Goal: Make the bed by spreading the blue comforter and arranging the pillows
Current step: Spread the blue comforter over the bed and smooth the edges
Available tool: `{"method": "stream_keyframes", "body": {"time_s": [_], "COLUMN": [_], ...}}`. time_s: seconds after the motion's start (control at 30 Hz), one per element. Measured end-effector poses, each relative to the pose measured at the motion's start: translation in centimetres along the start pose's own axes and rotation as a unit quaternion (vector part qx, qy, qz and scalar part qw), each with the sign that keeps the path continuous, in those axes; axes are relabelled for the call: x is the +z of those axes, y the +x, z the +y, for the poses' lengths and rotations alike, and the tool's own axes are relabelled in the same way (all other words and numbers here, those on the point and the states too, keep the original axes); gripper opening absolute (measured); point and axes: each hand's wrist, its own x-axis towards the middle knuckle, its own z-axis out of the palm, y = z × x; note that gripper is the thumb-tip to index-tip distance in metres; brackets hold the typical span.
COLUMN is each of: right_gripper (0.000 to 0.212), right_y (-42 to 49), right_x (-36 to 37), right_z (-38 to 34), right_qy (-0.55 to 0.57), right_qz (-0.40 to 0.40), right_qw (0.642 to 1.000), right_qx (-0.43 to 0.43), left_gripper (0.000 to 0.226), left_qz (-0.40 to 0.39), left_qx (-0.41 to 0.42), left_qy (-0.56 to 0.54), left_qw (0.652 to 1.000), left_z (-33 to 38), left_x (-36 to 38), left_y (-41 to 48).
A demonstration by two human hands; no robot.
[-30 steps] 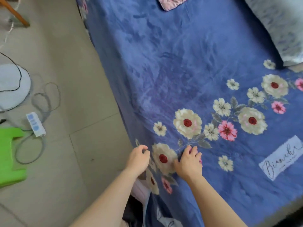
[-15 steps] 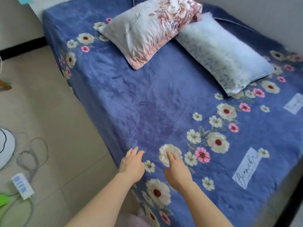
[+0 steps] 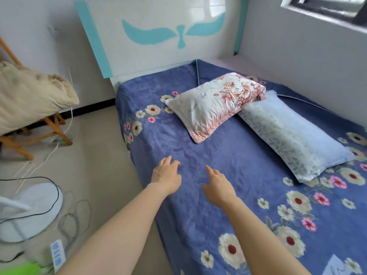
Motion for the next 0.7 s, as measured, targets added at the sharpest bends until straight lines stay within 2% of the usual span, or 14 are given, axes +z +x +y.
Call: {"method": "stream_keyframes", "body": {"time_s": [0.17,0.3,0.43,0.7], "right_gripper": [0.069,0.069,0.063,0.057], "right_y": [7.4,15.2,22.1,33.2], "right_x": [-1.9,-3.2,-4.5,-5.0], "right_z": [-9.4,-18.9,-27.7,-38.3], "right_qy": [-0.014,-0.014,-0.012,-0.021], "right_qz": [0.017,0.035,0.037,0.024], "right_qw": [0.999,0.999,0.999,0.996], "right_qx": [-0.035,-0.017,-0.028,-0.079], "left_gripper": [0.048,0.049,0.047,0.049], "left_qz": [0.029,0.048,0.079,0.089], "left_qx": [-0.002,0.012,-0.008,-0.071], "left_qy": [0.017,0.016,0.013,-0.007], "left_qw": [0.999,0.999,0.997,0.993], "left_z": [-6.8,-14.2,-21.3,-31.5], "left_x": [-7.6,-14.6,-21.6,-28.6], "left_y": [6.4,13.1,18.0,25.4]}}
